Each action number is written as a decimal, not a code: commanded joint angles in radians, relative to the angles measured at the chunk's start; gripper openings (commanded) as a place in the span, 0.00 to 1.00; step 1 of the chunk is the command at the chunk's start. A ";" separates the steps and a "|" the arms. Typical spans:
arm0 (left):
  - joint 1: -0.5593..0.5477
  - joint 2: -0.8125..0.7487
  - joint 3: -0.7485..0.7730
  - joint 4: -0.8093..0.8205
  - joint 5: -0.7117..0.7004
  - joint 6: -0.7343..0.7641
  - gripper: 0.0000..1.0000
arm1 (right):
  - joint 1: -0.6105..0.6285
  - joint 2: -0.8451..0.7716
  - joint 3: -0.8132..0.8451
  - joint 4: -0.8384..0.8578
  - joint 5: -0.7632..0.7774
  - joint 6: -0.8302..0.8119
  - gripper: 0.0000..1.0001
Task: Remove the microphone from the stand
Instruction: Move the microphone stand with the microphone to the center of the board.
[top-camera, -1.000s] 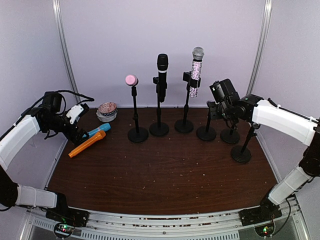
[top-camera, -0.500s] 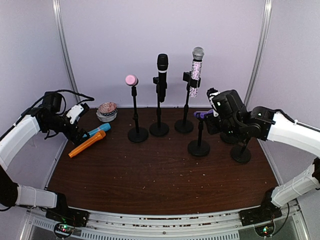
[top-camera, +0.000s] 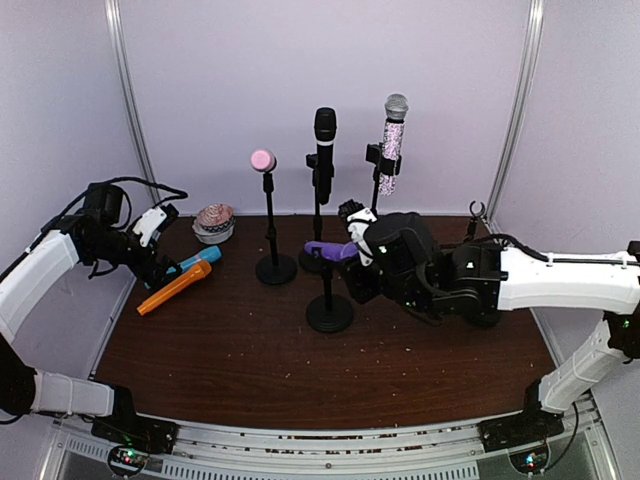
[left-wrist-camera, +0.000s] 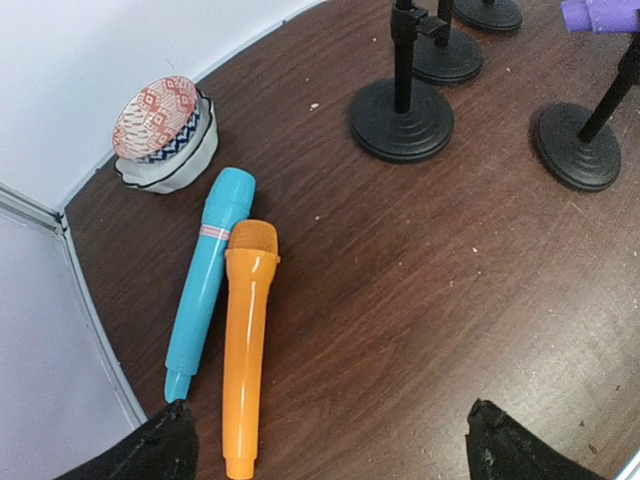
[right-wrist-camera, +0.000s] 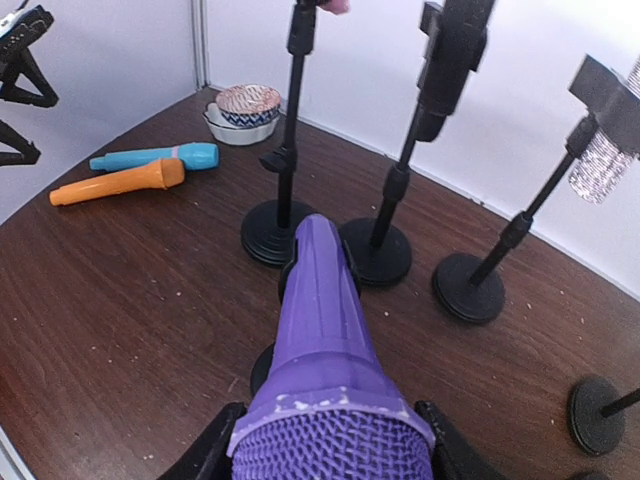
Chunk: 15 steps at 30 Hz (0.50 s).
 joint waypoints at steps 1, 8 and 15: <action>0.005 -0.015 0.031 0.010 0.065 -0.024 0.95 | 0.053 0.073 0.107 0.142 0.008 -0.019 0.00; -0.070 0.047 0.072 0.014 0.133 -0.094 0.91 | 0.108 0.235 0.294 0.133 0.073 0.010 0.00; -0.258 0.175 0.136 0.050 0.114 -0.169 0.89 | 0.153 0.323 0.378 0.080 0.190 0.040 0.00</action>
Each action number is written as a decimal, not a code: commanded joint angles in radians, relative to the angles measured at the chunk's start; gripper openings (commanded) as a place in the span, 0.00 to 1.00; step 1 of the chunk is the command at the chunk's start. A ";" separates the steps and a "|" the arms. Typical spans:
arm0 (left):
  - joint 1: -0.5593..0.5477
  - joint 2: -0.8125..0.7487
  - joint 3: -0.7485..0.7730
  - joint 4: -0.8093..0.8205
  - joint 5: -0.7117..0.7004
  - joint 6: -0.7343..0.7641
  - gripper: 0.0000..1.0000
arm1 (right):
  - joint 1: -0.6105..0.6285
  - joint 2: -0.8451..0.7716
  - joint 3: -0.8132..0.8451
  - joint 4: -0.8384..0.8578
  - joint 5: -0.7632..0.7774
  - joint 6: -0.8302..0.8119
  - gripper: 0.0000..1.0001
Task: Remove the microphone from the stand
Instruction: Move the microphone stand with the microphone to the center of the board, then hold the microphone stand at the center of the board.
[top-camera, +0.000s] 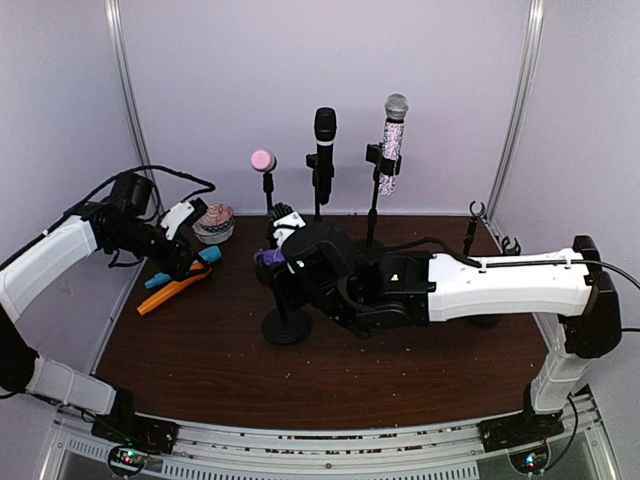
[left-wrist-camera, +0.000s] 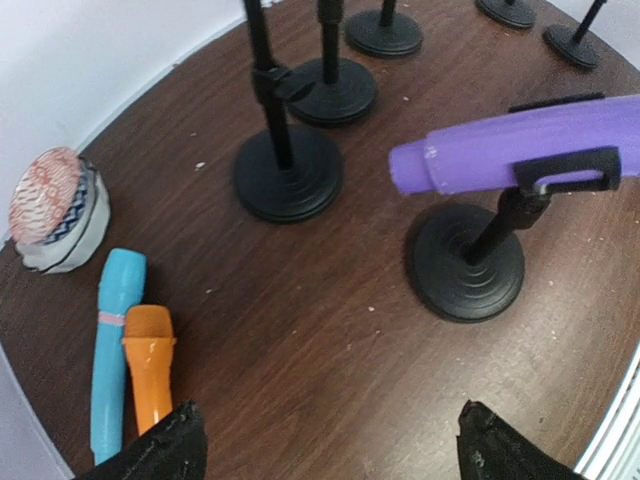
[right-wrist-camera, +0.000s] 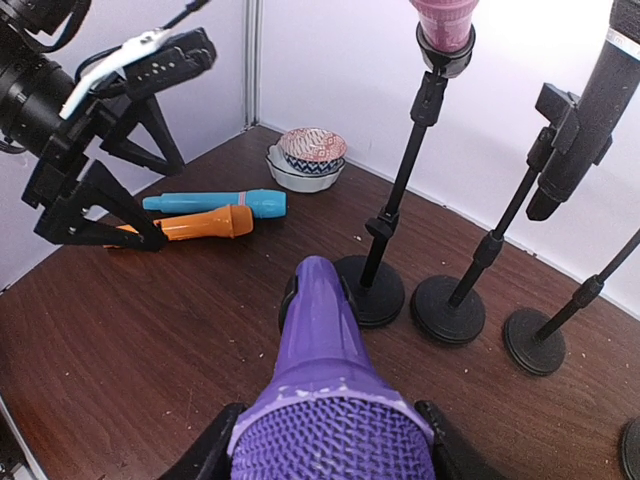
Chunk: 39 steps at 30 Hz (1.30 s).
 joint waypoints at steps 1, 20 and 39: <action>-0.121 0.077 0.051 0.058 0.026 -0.081 0.89 | 0.027 0.011 0.053 0.010 0.126 0.051 0.00; -0.345 0.308 0.039 0.421 0.208 -0.273 0.77 | 0.032 -0.041 -0.062 -0.146 0.252 0.293 0.00; -0.379 0.447 -0.015 0.671 0.319 -0.330 0.42 | 0.011 -0.086 -0.150 -0.140 0.190 0.375 0.00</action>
